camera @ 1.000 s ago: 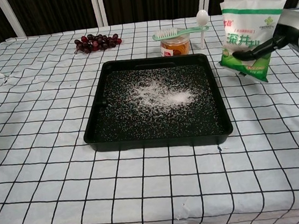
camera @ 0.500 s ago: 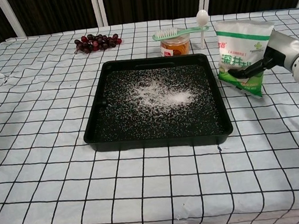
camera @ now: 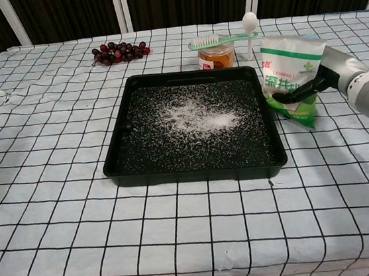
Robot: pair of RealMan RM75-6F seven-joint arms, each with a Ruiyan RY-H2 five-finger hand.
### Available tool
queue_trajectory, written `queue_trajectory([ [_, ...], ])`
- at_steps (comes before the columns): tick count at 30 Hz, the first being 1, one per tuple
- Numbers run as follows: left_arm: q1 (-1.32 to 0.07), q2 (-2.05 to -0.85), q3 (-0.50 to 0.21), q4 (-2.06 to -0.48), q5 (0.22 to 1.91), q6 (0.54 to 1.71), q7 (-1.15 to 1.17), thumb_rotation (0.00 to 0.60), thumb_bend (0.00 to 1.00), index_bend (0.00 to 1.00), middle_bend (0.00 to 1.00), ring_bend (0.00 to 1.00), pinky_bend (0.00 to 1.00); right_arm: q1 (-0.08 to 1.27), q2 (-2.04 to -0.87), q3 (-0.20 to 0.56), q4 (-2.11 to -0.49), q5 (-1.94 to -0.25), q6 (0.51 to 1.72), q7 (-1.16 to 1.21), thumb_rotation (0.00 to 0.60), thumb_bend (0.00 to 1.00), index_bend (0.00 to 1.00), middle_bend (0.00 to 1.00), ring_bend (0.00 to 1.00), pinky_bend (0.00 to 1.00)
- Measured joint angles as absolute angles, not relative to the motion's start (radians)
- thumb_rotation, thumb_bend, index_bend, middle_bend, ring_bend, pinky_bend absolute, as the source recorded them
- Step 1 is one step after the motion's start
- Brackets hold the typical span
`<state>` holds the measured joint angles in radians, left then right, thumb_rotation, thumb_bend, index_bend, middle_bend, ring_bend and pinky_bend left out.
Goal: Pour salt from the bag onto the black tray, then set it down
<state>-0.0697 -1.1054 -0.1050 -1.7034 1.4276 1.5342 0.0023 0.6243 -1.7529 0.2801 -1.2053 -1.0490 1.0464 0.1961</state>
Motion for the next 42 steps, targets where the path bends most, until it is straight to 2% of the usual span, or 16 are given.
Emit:
queue_trajectory([
  [6,-0.07,-1.106,-0.104,-1.704,1.427,1.533,0.004,0.6,0.65,0.2,0.03,0.0,0.0,0.615,-1.726,0.296,-1.249,-1.026,1.011,0.187,0.6,0.18,0.46,0.24,0.31,0.38],
  [15,-0.07,-1.107,-0.105,-1.705,1.425,1.533,0.007,0.6,0.65,0.2,0.03,0.0,0.0,0.593,-1.707,0.297,-1.286,-1.048,1.026,0.178,0.6,0.18,0.45,0.23,0.3,0.37],
  [21,-0.07,-1.107,-0.104,-1.704,1.425,1.532,0.01,0.6,0.66,0.2,0.03,0.0,0.0,0.573,-1.686,0.289,-1.311,-1.055,1.032,0.173,0.6,0.16,0.42,0.22,0.28,0.32],
  [27,-0.07,-1.108,-0.104,-1.705,1.426,1.534,0.011,0.6,0.66,0.2,0.03,0.0,0.0,0.551,-1.651,0.277,-1.356,-1.061,1.031,0.166,0.6,0.11,0.34,0.19,0.2,0.28],
  [29,-0.07,-1.108,-0.104,-1.704,1.426,1.534,0.012,0.6,0.65,0.2,0.03,0.0,0.0,0.544,-1.635,0.273,-1.377,-1.062,1.026,0.166,0.6,0.09,0.29,0.15,0.14,0.27],
  [34,-0.07,-1.109,-0.102,-1.704,1.427,1.532,0.015,0.6,0.65,0.2,0.03,0.0,0.0,0.531,-1.601,0.264,-1.412,-1.072,1.004,0.186,0.6,0.08,0.2,0.05,0.07,0.26],
  [42,-0.07,-1.11,-0.103,-1.702,1.423,1.53,0.016,0.6,0.66,0.2,0.03,0.0,0.0,0.513,-1.568,0.259,-1.429,-1.114,1.006,0.228,0.6,0.08,0.18,0.03,0.06,0.26],
])
